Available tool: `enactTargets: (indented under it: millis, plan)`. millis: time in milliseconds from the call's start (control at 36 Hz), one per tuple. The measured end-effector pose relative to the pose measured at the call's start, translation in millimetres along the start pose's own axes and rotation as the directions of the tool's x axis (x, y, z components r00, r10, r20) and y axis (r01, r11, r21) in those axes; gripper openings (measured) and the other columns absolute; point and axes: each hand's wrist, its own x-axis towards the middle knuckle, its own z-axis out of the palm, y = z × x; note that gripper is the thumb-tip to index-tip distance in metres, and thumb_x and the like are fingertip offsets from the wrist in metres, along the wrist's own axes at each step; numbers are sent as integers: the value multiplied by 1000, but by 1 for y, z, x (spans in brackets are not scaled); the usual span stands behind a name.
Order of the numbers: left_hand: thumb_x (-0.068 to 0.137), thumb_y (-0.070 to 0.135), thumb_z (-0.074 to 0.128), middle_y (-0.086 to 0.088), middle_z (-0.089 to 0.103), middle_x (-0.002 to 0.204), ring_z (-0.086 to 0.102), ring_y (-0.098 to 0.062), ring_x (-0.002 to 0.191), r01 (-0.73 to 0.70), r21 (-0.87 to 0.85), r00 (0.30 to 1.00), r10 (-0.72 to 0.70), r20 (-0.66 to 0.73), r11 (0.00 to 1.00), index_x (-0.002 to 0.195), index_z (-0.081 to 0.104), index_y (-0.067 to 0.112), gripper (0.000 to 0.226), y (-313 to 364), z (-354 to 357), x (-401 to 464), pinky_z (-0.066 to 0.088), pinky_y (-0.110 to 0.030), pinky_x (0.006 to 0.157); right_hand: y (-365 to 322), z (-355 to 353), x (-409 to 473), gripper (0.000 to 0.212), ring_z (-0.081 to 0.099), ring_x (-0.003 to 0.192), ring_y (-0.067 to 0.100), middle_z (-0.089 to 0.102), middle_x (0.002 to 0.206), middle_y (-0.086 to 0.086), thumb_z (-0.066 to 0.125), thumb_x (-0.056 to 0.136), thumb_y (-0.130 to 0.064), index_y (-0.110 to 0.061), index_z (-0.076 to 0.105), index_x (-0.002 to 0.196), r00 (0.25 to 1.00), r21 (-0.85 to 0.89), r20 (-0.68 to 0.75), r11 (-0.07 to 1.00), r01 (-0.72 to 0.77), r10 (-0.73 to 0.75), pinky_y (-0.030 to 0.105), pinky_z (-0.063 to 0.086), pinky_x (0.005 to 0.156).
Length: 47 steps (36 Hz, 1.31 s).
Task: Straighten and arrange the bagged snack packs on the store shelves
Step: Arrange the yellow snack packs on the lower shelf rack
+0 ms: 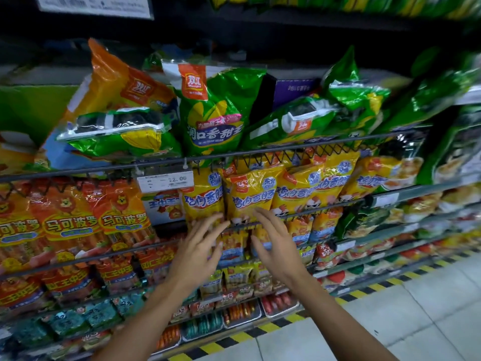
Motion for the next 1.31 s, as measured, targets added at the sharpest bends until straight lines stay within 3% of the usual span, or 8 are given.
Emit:
enactTargets:
  millis: [111, 250, 361, 528, 806, 972, 1139, 1306]
  plan:
    - [105, 25, 54, 23, 25, 160, 28, -8, 148, -108, 6, 994, 108, 32, 994, 155, 37, 38, 54, 29, 25, 14, 40, -37, 116, 34, -31, -5, 53, 19, 144, -11, 28, 158, -22, 56, 105, -32, -30, 37, 154, 998, 5, -16, 998, -62, 62, 5, 19, 112]
    - [106, 29, 50, 25, 19, 161, 19, -7, 152, -74, 15, 995, 73, 70, 997, 156, 30, 44, 56, 77, 55, 48, 31, -32, 118, 91, -77, -1, 56, 16, 148, -5, 31, 160, -16, 58, 103, -37, -28, 39, 154, 984, 60, -89, 987, -150, 155, 27, 26, 118]
    - [106, 28, 50, 23, 24, 160, 19, -3, 150, -24, 2, 998, 24, 56, 1000, 155, 36, 40, 52, 134, 90, 85, 35, -33, 116, 135, -117, 2, 57, 27, 150, 9, 33, 162, -8, 58, 103, -37, -26, 37, 155, 970, 148, -126, 971, -188, 207, 19, 31, 117]
    - [105, 33, 52, 22, 9, 166, 6, -9, 154, 95, 44, 992, -98, 81, 995, 159, 22, 40, 62, 183, 146, 137, 25, -40, 123, 191, -155, 8, 63, 31, 150, 18, 34, 162, -2, 58, 102, -41, -22, 34, 157, 959, 258, -121, 941, -220, 257, 49, 37, 117]
    - [104, 23, 53, 16, 23, 164, 14, -13, 153, 201, 124, 979, -198, -40, 972, 158, 30, 31, 59, 185, 159, 151, 20, -38, 124, 212, -160, 51, 72, 39, 147, 23, 41, 160, 5, 58, 102, -42, -11, 27, 159, 969, 289, 39, 926, -243, 243, 36, 37, 118]
    - [105, 22, 53, 18, 28, 160, 19, -8, 152, 202, 122, 977, -192, -91, 972, 155, 35, 31, 54, 183, 161, 155, -5, -2, 111, 208, -154, 65, 62, 65, 65, 15, 72, 88, 5, 59, 101, -42, -5, 45, 149, 947, 260, -53, 920, -292, 315, 30, 48, 61]
    - [102, 20, 59, 21, 42, 146, 40, -2, 135, 244, -70, 950, -253, -184, 967, 153, 39, 36, 57, 181, 164, 155, 40, -23, 109, 220, -153, 54, 25, 62, 57, 1, 64, 65, -15, 62, 99, -38, -20, 62, 82, 958, 321, -203, 938, -130, 203, 15, 43, 56]
    - [101, 21, 62, 21, 56, 143, 56, 1, 126, 257, -197, 942, -291, -165, 946, 154, 40, 31, 58, 179, 170, 166, 45, -18, 105, 229, -145, 50, 20, 64, 59, 4, 68, 69, -16, 66, 98, -29, -14, 69, 86, 934, 364, -251, 918, -154, 256, 23, 52, 63]
